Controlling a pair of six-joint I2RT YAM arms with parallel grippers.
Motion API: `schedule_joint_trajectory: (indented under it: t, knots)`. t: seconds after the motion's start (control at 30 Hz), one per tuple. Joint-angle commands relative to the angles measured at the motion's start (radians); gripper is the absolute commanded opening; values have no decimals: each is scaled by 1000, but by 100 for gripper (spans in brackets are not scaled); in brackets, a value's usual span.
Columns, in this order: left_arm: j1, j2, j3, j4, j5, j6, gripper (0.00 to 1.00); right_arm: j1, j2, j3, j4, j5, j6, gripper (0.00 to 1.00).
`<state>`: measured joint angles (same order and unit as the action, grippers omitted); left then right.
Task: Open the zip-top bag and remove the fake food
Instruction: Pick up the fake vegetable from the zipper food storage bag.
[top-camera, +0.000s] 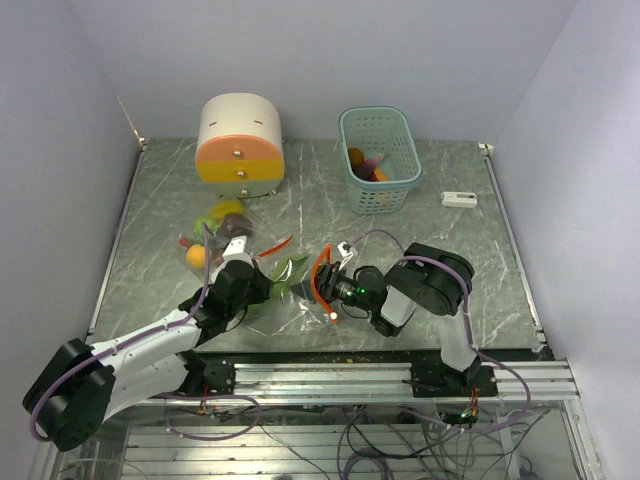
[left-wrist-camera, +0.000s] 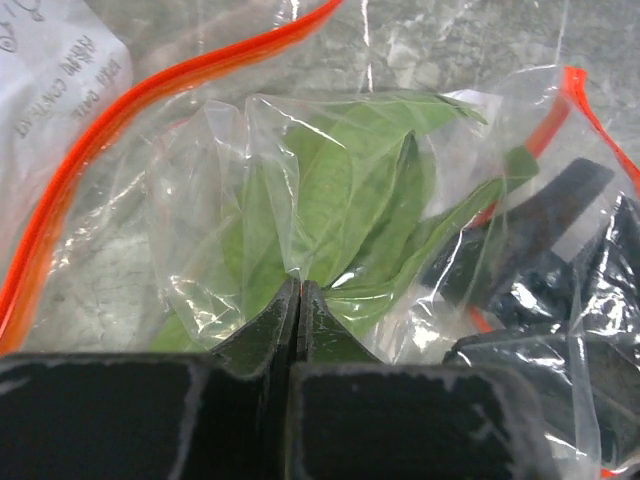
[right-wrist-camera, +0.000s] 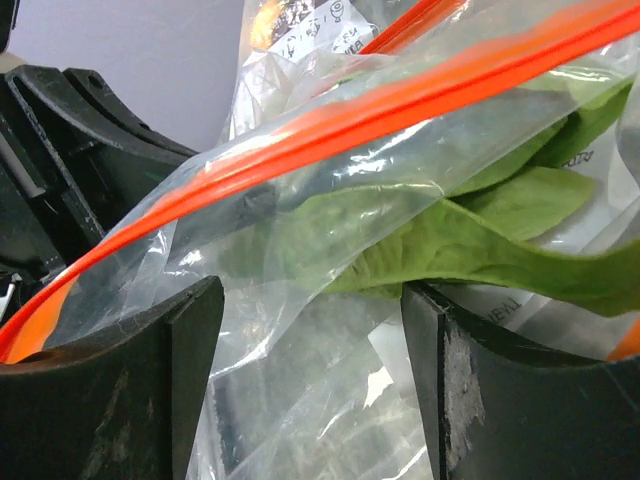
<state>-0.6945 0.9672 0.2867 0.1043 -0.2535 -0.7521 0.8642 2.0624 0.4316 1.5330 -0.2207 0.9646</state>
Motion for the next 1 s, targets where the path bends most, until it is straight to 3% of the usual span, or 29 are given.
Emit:
schedule_joint_trajectory:
  t: [0.0,0.4,0.57,0.77,0.97]
  knots:
    - [-3,3,-34,47,117,-2,7,5,35,8,-34,24,-22,73]
    - [-22,144,-60,281,325,-1,7,25,51,122,-154,21,-33,71]
    - [-24,124,-55,268,308,-7,7,27,53,131,-175,25,-37,54]
    - [-24,58,-40,177,256,-10,7,26,13,81,-193,57,-49,17]
    - [-23,-44,-72,95,197,-28,7,21,-78,11,-186,80,-61,3]
